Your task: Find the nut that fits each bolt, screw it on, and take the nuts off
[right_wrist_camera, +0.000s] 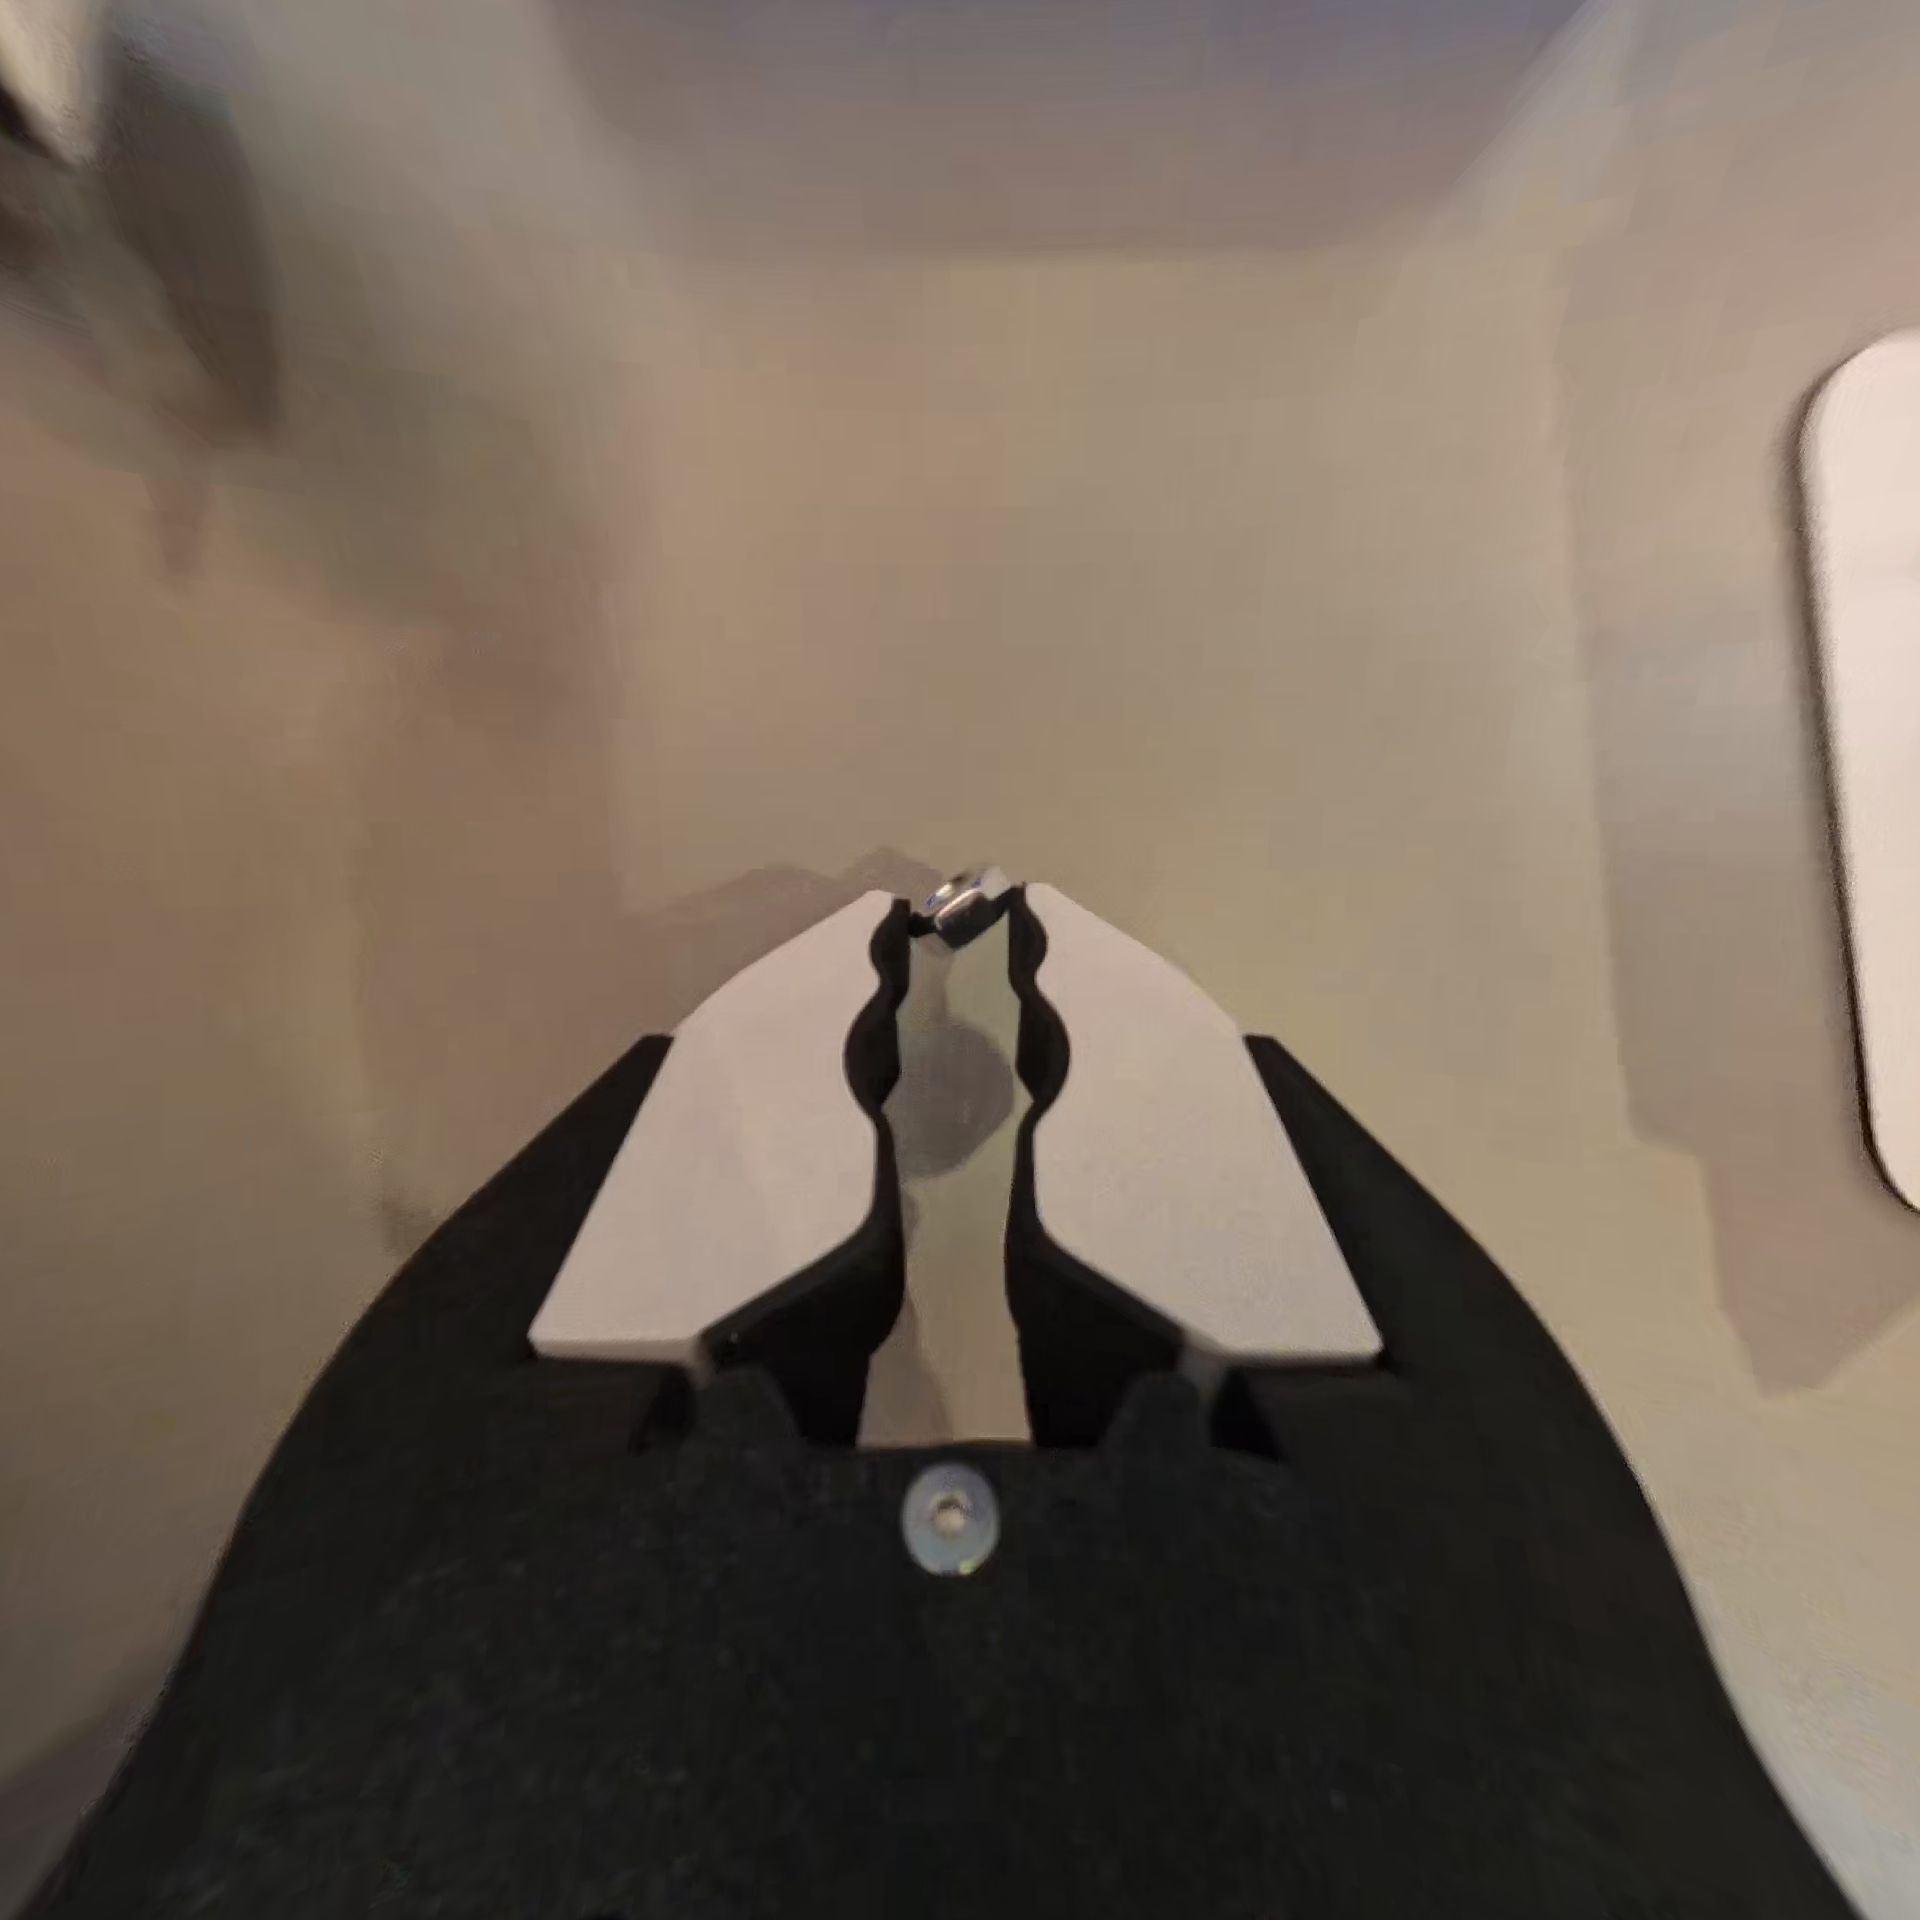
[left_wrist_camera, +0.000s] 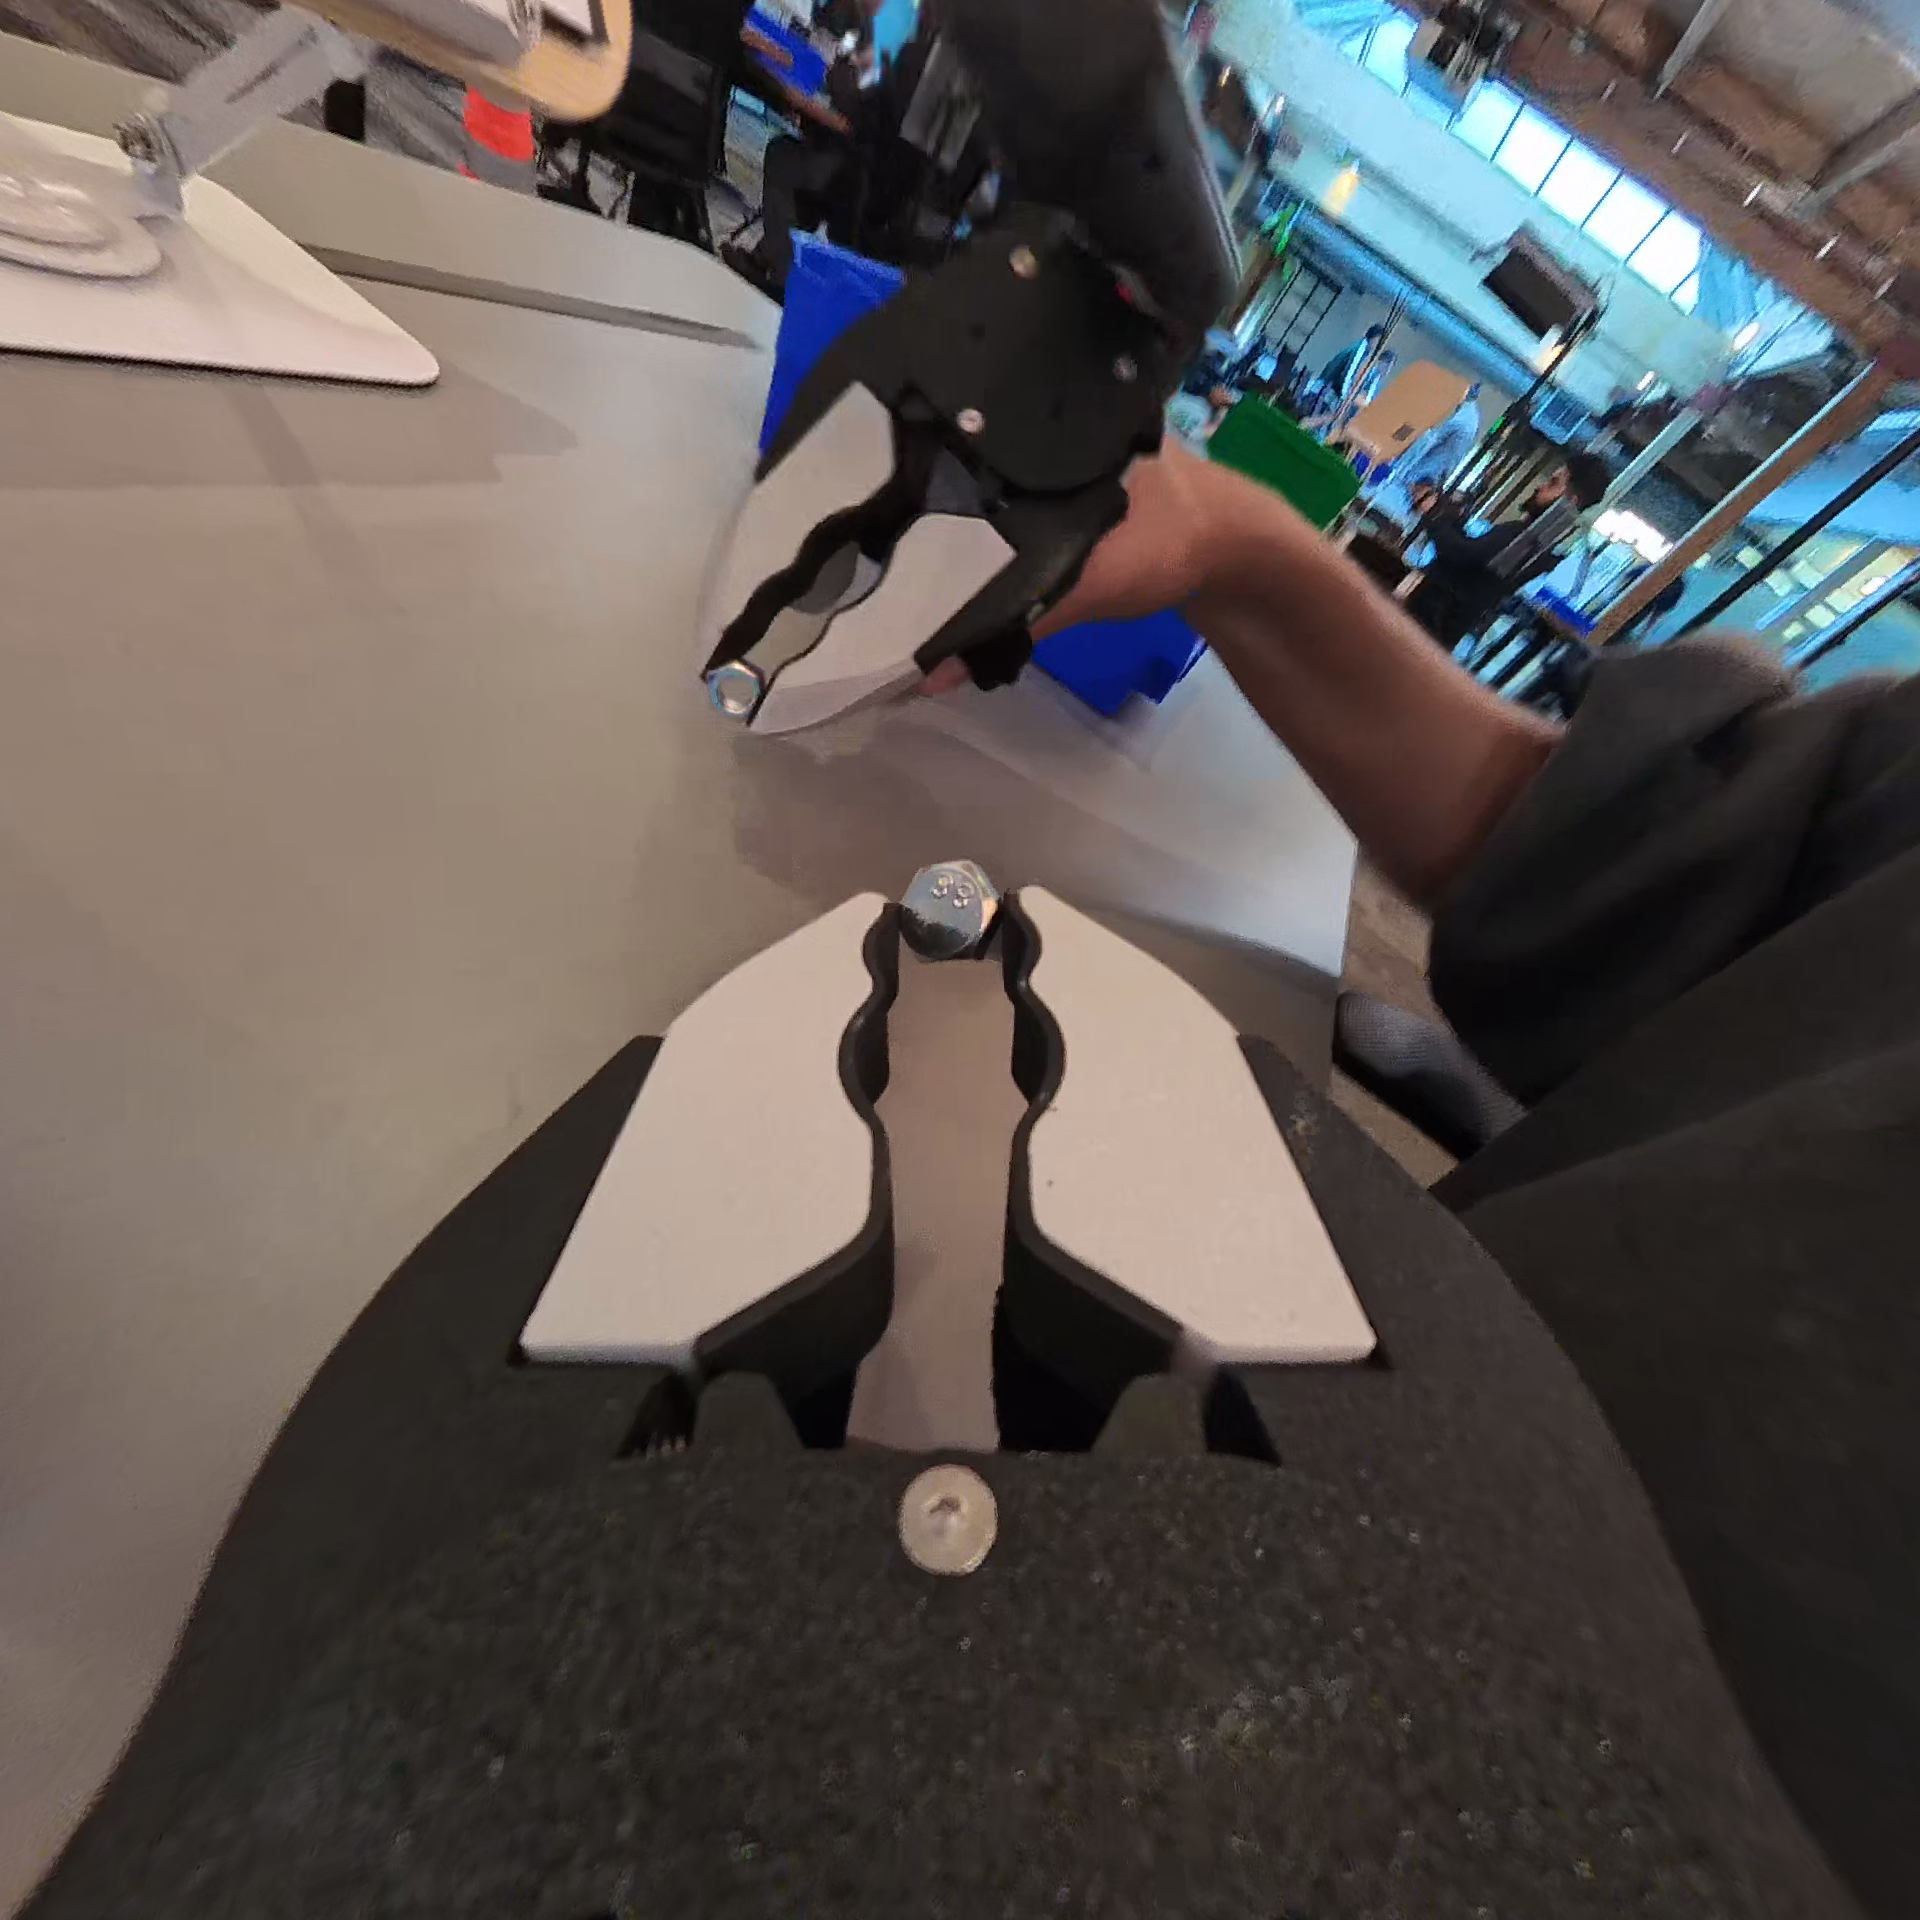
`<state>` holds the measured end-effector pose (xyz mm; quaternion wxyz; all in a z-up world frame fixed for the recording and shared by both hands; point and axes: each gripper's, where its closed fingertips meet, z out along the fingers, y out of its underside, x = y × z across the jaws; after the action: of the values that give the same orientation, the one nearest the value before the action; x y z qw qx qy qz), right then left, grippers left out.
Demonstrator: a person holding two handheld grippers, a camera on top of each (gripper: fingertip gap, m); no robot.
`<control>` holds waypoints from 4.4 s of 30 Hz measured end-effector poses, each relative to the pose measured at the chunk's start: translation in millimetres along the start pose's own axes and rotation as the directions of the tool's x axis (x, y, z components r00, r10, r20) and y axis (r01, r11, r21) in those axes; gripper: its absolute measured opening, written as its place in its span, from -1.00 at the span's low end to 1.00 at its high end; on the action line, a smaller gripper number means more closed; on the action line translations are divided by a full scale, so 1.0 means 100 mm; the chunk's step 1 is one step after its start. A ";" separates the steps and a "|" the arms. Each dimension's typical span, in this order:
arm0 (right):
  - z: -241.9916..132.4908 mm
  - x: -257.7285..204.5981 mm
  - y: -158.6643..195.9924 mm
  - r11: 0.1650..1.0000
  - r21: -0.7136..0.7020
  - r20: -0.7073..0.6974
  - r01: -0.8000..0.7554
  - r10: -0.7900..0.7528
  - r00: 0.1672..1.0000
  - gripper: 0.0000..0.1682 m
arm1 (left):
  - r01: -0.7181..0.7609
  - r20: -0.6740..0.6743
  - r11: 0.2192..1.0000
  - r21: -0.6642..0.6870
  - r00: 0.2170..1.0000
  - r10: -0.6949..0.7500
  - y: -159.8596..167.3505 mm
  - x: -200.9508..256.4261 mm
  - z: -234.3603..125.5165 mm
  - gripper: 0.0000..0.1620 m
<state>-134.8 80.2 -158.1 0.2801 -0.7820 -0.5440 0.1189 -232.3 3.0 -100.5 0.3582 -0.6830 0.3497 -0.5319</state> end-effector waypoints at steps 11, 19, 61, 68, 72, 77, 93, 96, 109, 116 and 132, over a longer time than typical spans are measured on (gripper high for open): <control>-0.62 -0.32 -0.24 0.801 0.484 0.215 -0.353 0.282 0.935 -0.79 | 0.017 -0.081 0.992 0.125 0.997 -0.007 -0.67 0.03 0.15 -0.77; -0.77 -0.61 -0.66 0.575 0.475 0.541 -0.666 0.406 0.737 -0.79 | -0.330 -0.029 0.944 0.008 0.944 0.330 -0.92 0.19 0.43 -0.77; -0.92 -0.23 -0.50 0.927 0.211 -0.828 0.310 0.002 0.560 -0.80 | 0.324 0.110 0.888 0.328 0.920 -0.376 -0.64 0.02 0.66 -0.78; -0.95 -0.19 -0.46 0.932 0.185 -0.836 0.310 -0.017 0.549 -0.81 | 0.342 0.094 0.893 0.293 0.919 -0.383 -0.55 0.08 0.74 -0.78; -0.92 -0.19 -0.40 0.936 0.111 -0.817 0.335 -0.106 0.567 -0.81 | 0.289 0.100 0.939 0.188 0.945 -0.311 -0.52 0.05 0.76 -0.78; -0.86 -0.19 -0.36 0.947 0.032 -0.767 0.321 -0.182 0.615 -0.81 | 0.163 0.144 0.980 0.111 0.973 -0.178 -0.46 0.03 0.77 -0.78; -0.63 -0.31 -0.25 0.972 0.229 -0.397 0.052 0.045 0.917 -0.80 | -0.140 0.203 0.990 0.001 0.970 0.137 -0.41 -0.04 0.76 -0.79; -0.56 -0.39 -0.22 0.961 0.277 -0.281 -0.008 0.089 0.955 -0.80 | -0.067 0.147 0.997 -0.030 0.987 0.071 -0.32 -0.04 0.75 -0.78; -0.27 -0.47 0.29 0.965 0.196 0.092 -0.174 0.158 0.983 -0.81 | 0.411 -0.146 0.901 -0.141 0.891 -0.429 -0.11 -0.13 0.68 -0.78; -0.03 -0.42 0.51 0.942 0.070 0.205 -0.327 0.307 0.929 -0.81 | 0.055 0.008 0.985 -0.165 0.999 -0.054 -0.13 -0.14 0.54 -0.78; -0.31 -0.27 0.65 0.889 0.088 -0.319 -0.450 0.453 0.833 -0.54 | -0.118 0.020 0.977 -0.177 0.992 0.123 -0.05 -0.06 0.43 -0.78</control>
<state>-78.6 29.8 -172.6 0.3349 -0.8954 -0.2888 0.0509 -190.9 15.2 -106.9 0.3338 -0.6976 0.4303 -0.4656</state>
